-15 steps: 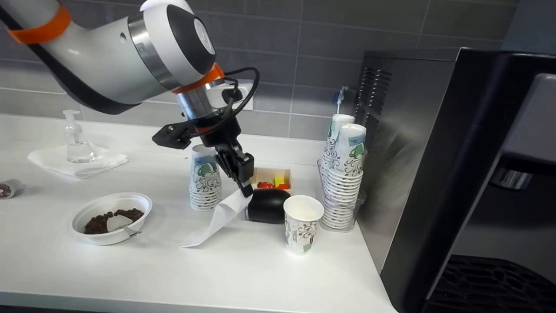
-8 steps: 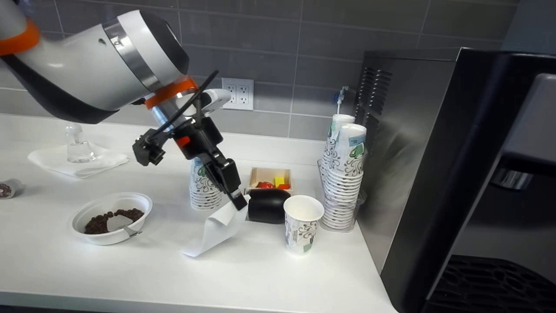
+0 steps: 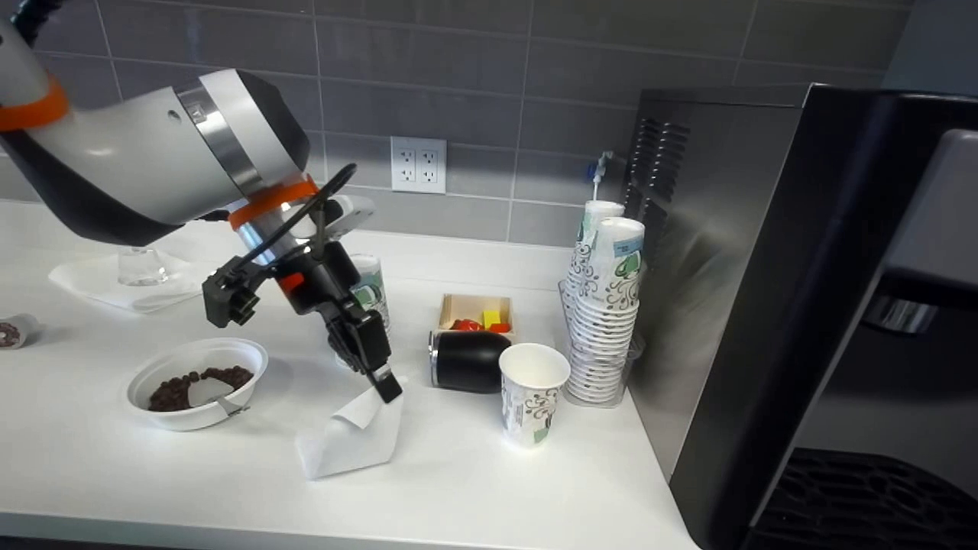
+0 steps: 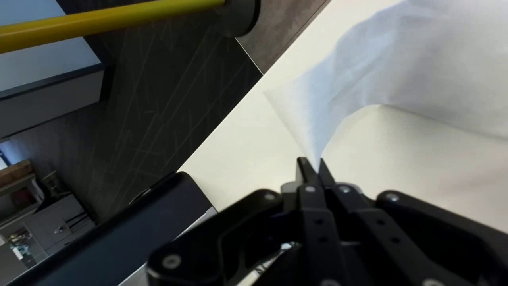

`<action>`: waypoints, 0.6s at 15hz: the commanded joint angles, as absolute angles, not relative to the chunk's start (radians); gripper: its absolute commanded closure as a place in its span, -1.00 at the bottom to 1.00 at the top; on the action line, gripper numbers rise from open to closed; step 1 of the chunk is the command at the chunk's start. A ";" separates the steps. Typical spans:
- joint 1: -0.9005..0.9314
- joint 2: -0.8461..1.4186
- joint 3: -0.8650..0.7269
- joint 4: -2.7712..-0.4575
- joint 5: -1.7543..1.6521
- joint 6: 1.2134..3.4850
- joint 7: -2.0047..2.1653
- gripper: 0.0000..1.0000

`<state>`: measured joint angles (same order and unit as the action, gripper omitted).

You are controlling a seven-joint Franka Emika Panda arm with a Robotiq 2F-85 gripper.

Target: Fold the towel on the table

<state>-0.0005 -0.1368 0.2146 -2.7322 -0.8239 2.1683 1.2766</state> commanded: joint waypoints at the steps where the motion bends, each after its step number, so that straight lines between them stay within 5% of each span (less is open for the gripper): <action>1: 0.044 -0.055 0.192 -2.685 -0.850 2.182 1.289 0.99; 9: 0.119 0.034 0.196 -2.615 -0.844 2.167 1.284 0.99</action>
